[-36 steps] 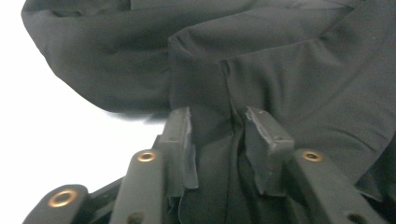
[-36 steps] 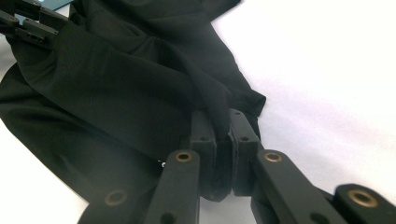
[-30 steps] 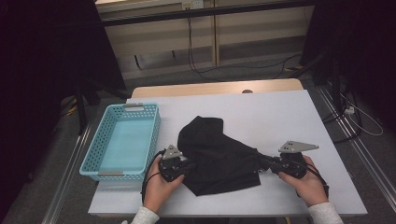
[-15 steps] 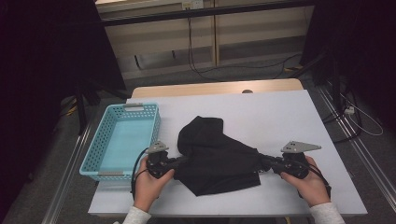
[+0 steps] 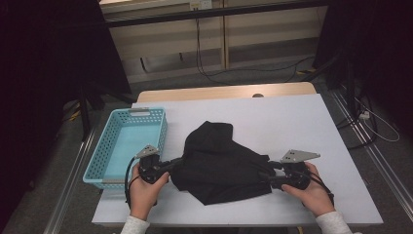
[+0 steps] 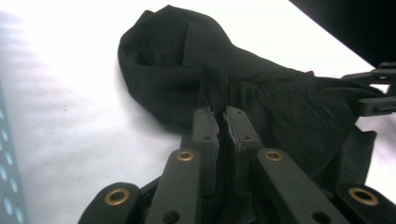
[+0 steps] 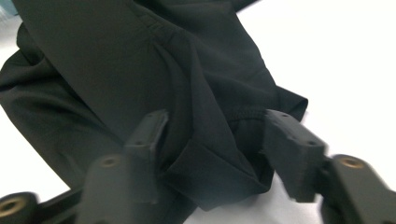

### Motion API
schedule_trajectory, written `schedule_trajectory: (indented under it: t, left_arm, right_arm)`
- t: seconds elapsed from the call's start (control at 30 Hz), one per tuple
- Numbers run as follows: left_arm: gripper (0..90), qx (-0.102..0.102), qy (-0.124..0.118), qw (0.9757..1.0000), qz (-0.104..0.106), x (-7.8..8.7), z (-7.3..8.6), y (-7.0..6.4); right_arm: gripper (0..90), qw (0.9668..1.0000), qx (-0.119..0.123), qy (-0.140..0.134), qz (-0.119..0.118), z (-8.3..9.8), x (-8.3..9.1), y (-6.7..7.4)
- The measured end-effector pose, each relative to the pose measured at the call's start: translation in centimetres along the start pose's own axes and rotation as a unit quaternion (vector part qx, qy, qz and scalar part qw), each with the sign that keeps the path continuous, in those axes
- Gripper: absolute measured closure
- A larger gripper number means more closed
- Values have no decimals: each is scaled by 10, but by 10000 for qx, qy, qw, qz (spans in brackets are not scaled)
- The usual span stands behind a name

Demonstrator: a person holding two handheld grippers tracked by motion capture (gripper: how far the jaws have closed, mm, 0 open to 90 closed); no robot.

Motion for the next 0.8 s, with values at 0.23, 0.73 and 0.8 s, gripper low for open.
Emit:
schedule_trajectory:
  t: [0.23, 0.73, 0.8]
  left_arm:
    - [841, 45, -37, 9999, -128, 2, -2, 2]
    - [843, 48, -81, 10000, -30, 2, -3, -1]
    - [843, 12, -80, 10000, 46, 2, -4, -2]
  right_arm:
    - [365, 9999, -100, -95, 61, 2, 8, -5]
    - [819, 9999, -63, -55, -77, 5, 12, -8]
    - [842, 9995, -191, -217, -141, 1, 18, -10]
Point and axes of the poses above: each handheld gripper's, and its own axes: x roughly backward along the jaws, z roughly out of its underside, y roughly to its left, the point moved 4 cm from there along -x, roughly forward along the jaws, and after that the axes turned 4 degrees about -z, right-handed, at the moved point
